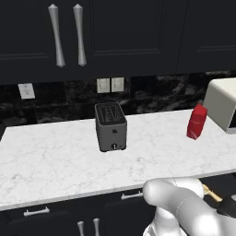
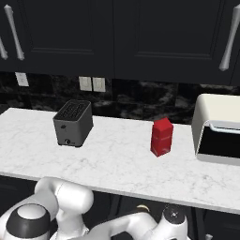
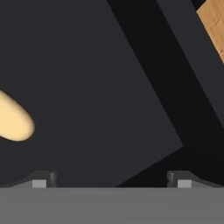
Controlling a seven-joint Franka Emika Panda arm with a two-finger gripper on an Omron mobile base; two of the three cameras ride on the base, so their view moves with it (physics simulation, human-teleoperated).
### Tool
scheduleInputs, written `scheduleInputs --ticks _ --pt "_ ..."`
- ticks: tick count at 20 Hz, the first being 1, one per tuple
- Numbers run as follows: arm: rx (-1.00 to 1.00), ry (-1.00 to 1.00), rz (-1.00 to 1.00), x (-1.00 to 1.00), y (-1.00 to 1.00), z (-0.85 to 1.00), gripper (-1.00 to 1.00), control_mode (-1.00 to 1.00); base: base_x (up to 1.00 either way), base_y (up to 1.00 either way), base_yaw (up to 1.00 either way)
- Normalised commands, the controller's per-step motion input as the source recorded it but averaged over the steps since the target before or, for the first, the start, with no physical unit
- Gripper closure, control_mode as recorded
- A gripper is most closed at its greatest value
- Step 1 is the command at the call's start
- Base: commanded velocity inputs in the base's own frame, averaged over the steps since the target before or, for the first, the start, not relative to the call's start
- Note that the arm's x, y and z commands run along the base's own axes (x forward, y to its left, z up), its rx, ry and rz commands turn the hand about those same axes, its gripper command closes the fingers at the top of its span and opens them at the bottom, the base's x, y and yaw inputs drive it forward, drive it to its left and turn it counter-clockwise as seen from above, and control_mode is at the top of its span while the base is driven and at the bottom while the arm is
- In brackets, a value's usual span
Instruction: Pick the pizza cutter from the drawer and place it on the counter.
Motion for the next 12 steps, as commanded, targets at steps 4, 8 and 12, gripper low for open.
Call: scheduleInputs --ticks 4,8,12 --pt "0.00 0.01 -0.01 -0.99 -0.37 -0.12 -1.00 -1.00 0.00 0.00 0.00" --pt "0.00 0.06 -0.03 -0.85 -0.44 -0.21 -1.00 -1.00 0.00 0.00 0.00" --pt "0.00 0.02 0.00 -0.17 -0.20 0.09 -1.00 -1.00 0.00 0.00 0.00"
